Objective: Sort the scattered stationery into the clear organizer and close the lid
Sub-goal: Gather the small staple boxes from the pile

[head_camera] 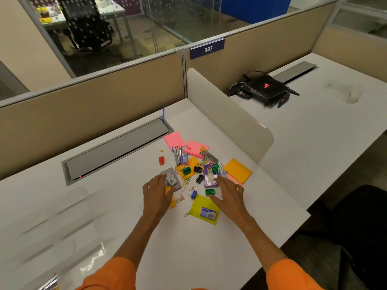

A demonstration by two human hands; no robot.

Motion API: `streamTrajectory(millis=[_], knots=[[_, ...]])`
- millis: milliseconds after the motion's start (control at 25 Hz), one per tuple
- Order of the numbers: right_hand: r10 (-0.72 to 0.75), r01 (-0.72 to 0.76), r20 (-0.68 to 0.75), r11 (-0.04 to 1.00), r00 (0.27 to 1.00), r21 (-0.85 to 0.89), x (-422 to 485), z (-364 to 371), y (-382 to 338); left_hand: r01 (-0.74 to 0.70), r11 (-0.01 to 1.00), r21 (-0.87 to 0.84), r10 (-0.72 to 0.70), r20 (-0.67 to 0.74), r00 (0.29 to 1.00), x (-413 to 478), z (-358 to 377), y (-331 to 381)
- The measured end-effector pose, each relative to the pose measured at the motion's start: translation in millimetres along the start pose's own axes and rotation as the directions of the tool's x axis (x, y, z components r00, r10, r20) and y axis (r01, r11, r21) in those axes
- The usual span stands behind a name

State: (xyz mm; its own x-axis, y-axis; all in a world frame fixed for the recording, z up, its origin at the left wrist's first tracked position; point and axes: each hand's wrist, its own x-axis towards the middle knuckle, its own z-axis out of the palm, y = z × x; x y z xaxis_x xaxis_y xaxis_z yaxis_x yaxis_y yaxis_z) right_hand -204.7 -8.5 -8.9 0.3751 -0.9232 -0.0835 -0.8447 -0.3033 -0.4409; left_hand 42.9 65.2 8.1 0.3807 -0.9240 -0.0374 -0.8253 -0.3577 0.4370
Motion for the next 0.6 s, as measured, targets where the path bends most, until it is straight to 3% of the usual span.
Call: streamTrajectory(millis=[400, 600], knots=[[0.026, -0.022, -0.040, 0.996, 0.999, 0.087, 1.9, -0.3, 13.2, 0.102, 0.994, 0.050, -0.107, 0.113, 0.988, 42.3, 23.0, -4.0], [0.029, -0.024, -0.030, 0.990, 0.999, 0.138, 0.6, -0.2, 13.1, 0.104, 0.994, 0.016, -0.105, 0.096, 0.990, 48.8, 26.3, -3.1]])
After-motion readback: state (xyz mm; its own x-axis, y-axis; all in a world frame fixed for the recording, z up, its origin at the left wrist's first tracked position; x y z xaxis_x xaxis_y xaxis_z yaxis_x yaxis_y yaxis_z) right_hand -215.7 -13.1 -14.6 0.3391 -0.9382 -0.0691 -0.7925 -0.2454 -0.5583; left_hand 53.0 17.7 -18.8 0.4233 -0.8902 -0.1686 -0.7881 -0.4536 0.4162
